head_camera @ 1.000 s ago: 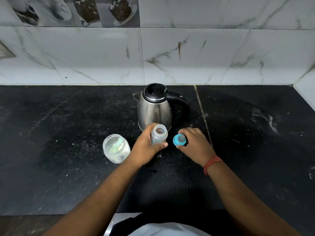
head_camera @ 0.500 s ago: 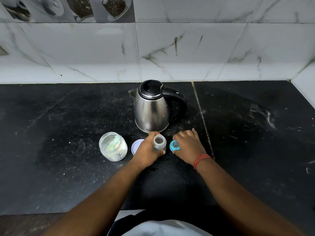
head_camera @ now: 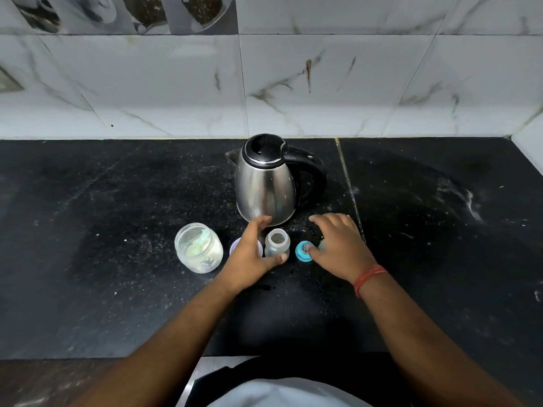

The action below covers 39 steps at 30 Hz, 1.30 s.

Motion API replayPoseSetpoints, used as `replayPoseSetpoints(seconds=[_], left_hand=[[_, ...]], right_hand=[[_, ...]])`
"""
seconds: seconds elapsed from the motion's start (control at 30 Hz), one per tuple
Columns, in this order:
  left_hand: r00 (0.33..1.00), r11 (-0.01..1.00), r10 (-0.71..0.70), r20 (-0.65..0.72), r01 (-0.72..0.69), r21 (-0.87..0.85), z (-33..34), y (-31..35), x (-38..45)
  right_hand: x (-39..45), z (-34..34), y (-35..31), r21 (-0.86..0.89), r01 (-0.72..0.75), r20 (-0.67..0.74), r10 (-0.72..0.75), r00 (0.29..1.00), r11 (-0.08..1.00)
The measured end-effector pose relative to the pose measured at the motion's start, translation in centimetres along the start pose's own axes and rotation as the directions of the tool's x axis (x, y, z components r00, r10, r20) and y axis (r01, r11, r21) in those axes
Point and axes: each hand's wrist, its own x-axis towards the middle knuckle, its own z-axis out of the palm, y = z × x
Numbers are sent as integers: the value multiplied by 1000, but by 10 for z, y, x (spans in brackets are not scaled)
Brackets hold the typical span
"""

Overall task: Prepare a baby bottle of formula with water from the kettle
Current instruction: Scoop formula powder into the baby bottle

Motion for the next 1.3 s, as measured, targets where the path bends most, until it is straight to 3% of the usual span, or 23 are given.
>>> replayPoseSetpoints(seconds=[0.13, 0.3, 0.43, 0.57, 0.73, 0.83, 1.07, 1.2, 1.3], left_hand=[[990, 986, 101, -100, -112, -120, -19, 17, -10], [941, 965, 224, -254, -251, -78, -55, 42, -14], [896, 969, 233, -378, -247, 12, -95, 35, -25], [886, 988, 148, -438, -147, 37, -124, 5, -43], [939, 997, -33, -344, 8, -72, -135, -29, -57], [964, 994, -106, -242, 96, -53, -134, -40, -57], [992, 991, -124, -36, 122, -51, -127, -63, -49], [995, 997, -60, -82, 55, -56, -122, -65, -46], [992, 999, -9, -124, 3, -43, -119, -63, -45]], right_hand=[[4, -17, -15, 134, 55, -116, -39, 992, 990], [16, -28, -57, 191, 173, -192, -136, 972, 966], [29, -24, -95, 206, 264, -145, -238, 960, 942], [40, -9, -129, 227, 318, -28, -320, 947, 921], [55, 15, -163, 200, 277, 233, -320, 918, 940], [59, 25, -172, 179, 238, 306, -284, 909, 955], [58, 35, -178, 153, 205, 324, -245, 914, 967], [56, 35, -177, 135, 234, 335, -267, 904, 963], [52, 33, -174, 94, 354, 256, -366, 895, 931]])
